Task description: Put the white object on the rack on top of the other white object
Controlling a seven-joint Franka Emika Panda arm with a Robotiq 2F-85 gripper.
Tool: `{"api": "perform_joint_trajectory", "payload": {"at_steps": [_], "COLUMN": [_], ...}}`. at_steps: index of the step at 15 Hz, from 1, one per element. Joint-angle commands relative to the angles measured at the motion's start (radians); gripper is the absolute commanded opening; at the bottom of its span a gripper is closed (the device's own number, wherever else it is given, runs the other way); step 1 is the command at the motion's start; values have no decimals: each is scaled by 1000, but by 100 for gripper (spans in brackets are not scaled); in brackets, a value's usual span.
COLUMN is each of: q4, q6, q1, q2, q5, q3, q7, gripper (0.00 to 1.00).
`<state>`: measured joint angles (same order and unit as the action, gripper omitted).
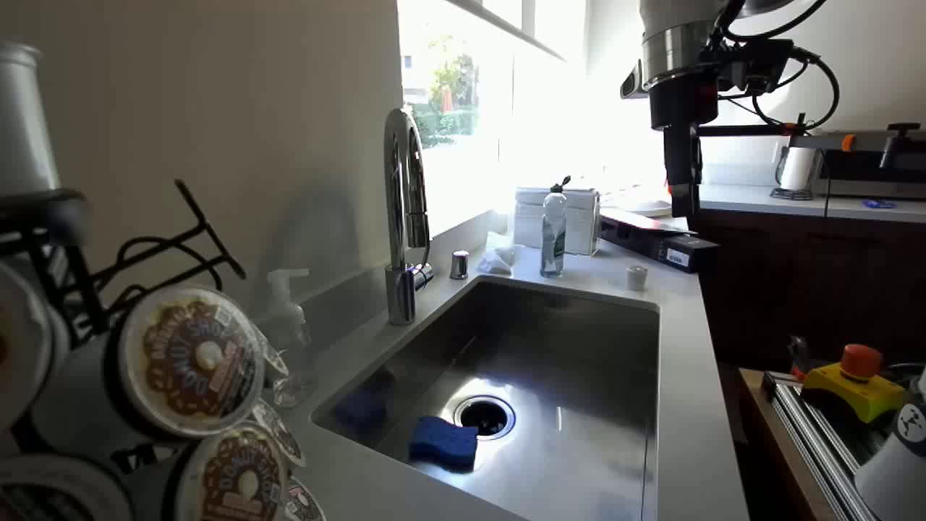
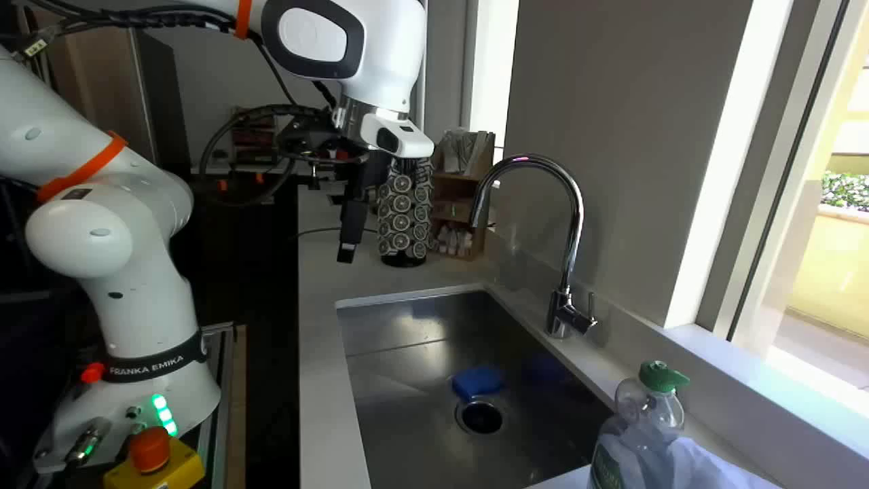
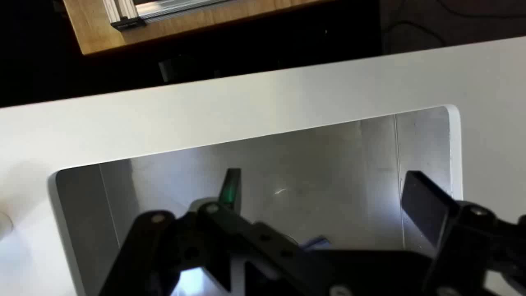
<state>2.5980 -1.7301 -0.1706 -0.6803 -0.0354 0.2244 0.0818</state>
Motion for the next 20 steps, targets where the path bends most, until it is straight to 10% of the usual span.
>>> {"api": "perform_joint_trajectory", "payload": {"at_steps": [1,7,15,20], "q4": [-1,-9,-152,-246], "q6": [1,2,-33,-169], "q1": [-9,15,213,294], "q2": [2,19,83,121], "q5": [5,11,-32,-69], "q3": [-8,-20,-298,-355], "q7": [5,21,-7,42], "gripper": [100,100,100,100]}}
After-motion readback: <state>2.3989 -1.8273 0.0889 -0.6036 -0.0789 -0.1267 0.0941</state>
